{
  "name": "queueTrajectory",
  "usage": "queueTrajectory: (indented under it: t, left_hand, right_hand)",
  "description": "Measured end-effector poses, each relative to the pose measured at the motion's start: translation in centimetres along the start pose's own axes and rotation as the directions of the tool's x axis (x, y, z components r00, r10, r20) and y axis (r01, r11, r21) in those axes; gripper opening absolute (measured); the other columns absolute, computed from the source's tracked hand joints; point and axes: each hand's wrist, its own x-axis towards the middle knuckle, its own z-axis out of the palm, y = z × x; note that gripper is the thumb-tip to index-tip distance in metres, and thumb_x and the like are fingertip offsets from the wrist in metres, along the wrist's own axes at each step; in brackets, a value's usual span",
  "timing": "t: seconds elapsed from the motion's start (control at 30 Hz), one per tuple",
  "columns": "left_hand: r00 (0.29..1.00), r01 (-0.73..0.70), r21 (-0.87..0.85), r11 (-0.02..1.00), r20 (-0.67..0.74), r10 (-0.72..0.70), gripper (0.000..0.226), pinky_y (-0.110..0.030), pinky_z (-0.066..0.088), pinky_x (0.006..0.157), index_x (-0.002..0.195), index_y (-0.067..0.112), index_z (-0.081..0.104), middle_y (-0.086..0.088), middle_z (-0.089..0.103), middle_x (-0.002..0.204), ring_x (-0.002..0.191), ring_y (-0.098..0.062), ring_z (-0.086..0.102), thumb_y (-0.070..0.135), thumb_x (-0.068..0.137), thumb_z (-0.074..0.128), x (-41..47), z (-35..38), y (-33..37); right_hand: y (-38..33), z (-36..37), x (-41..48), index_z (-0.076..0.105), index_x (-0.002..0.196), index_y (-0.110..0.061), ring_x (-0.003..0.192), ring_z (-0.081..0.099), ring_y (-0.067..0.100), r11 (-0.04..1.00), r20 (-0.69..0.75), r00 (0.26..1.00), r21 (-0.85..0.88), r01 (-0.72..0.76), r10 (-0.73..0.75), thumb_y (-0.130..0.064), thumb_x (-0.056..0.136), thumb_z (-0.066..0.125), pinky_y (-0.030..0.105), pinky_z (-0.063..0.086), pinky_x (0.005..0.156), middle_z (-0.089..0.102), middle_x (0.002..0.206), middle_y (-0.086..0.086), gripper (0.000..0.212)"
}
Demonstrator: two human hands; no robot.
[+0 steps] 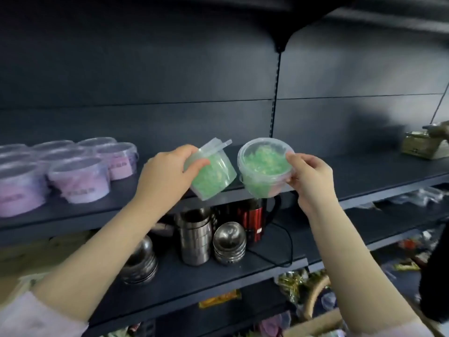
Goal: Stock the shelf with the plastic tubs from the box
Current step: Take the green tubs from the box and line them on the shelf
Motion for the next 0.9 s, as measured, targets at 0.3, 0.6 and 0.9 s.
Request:
queueTrajectory:
  t: [0.3, 0.6, 0.9]
  left_hand:
    - [0.987, 0.156, 0.298, 0.942, -0.007, -0.161, 0.042, -0.036, 0.048, 0.061, 0.099, 0.025, 0.066, -0.003, 0.071, 0.078, 0.073, -0.032, 0.064, 0.061, 0.085, 0.050, 4.4, 5.5, -5.3]
    - [0.994, -0.094, 0.343, 0.935, 0.087, 0.068, 0.042, -0.036, 0.040, 0.083, 0.113, 0.025, 0.068, 0.009, 0.069, 0.112, 0.098, -0.020, 0.058, 0.054, 0.085, 0.055, 6.5, 9.6, -7.9]
    - [0.934, 0.289, 0.371, 0.882, 0.093, -0.345, 0.048, -0.041, 0.035, 0.098, 0.136, 0.028, 0.045, 0.001, 0.058, 0.130, 0.115, -0.029, 0.051, 0.048, 0.092, 0.046, 12.6, 13.9, -13.6]
  right_hand:
    - [4.6, 6.2, 9.0, 0.061, 0.092, -0.002, 0.055, 0.057, 0.014, 0.983, 0.145, 0.972, -0.039, -0.180, 0.184, -0.015, 0.086, 0.070, 0.024, 0.053, 0.053, 0.058, 0.071, 0.008, 0.017]
    - [8.5, 9.0, 16.9, 0.062, 0.107, -0.023, 0.053, 0.058, 0.007, 0.959, 0.325, 0.913, -0.221, -0.178, 0.245, -0.029, 0.086, 0.069, 0.025, 0.056, 0.051, 0.057, 0.082, 0.006, 0.023]
    - [12.9, 17.3, 23.3, 0.039, 0.136, -0.040, 0.107, 0.059, 0.031, 0.903, 0.339, 0.866, -0.350, -0.248, 0.369, -0.035, 0.085, 0.056, 0.043, 0.056, 0.081, 0.043, 0.139, 0.009, 0.054]
